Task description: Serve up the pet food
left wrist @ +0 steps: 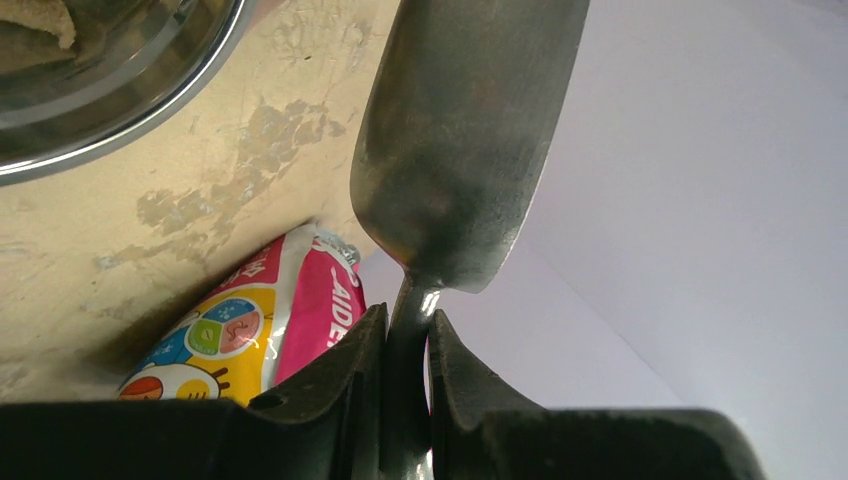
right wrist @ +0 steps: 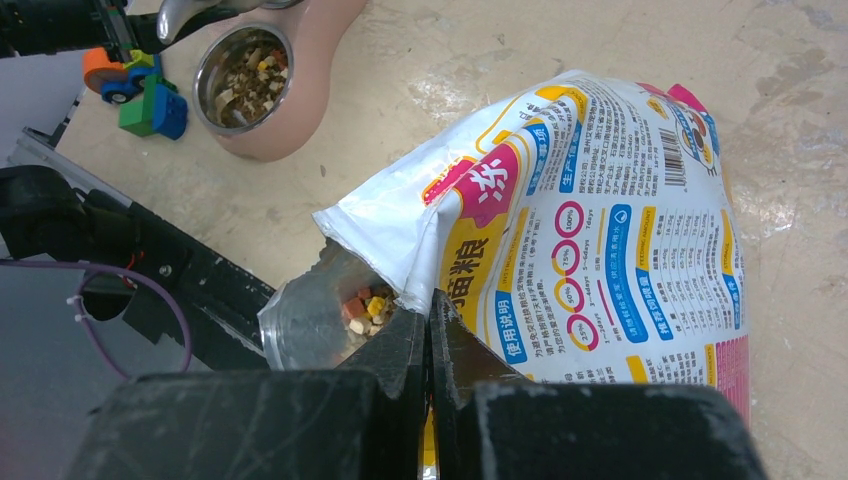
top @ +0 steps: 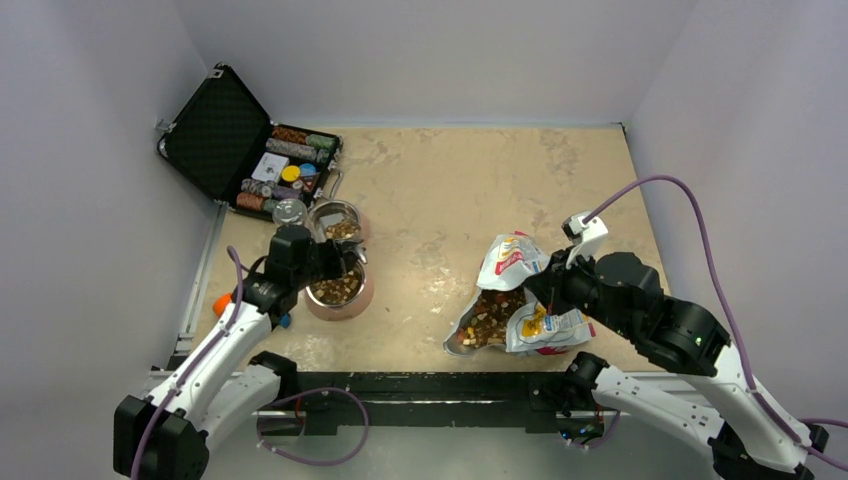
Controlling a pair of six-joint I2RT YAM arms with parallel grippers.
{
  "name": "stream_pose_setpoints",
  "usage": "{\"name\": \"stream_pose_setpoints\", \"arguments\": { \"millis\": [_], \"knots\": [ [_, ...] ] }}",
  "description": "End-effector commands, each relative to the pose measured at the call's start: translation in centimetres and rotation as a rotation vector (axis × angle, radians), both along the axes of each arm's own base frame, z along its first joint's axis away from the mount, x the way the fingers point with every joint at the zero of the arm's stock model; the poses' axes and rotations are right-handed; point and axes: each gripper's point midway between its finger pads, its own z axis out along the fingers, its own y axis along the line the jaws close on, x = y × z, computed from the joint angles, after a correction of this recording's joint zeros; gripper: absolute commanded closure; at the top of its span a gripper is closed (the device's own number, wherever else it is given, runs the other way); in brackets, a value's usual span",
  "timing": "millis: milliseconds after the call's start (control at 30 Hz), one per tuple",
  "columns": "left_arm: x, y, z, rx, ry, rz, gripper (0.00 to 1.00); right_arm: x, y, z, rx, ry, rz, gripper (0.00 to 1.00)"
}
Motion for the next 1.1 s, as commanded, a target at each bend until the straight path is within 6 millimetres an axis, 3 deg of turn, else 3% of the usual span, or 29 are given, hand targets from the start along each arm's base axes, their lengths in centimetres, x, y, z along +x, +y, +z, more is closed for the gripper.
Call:
{"name": "stream_pose_setpoints", "arguments": {
  "millis": [0, 567, 1067],
  "knots": [
    [1.4, 1.2, 3.6, -0.411, 0.23, 0.331, 1.0, 0.2, 0.1, 4.1, 0.106, -0.095, -0.004, 1.0],
    [2.7, 0.9, 4.4, -0.396, 0.337, 0.376, 1.0, -0.7, 0.3, 3.9, 0.096, -0.072, 0.04, 1.0],
    [3.8, 2.5, 5.1, -0.375, 0.415, 0.449, 1.0, -0.5, 0.2, 3.8, 0.091, -0.087, 0.039, 1.0]
  ]
}}
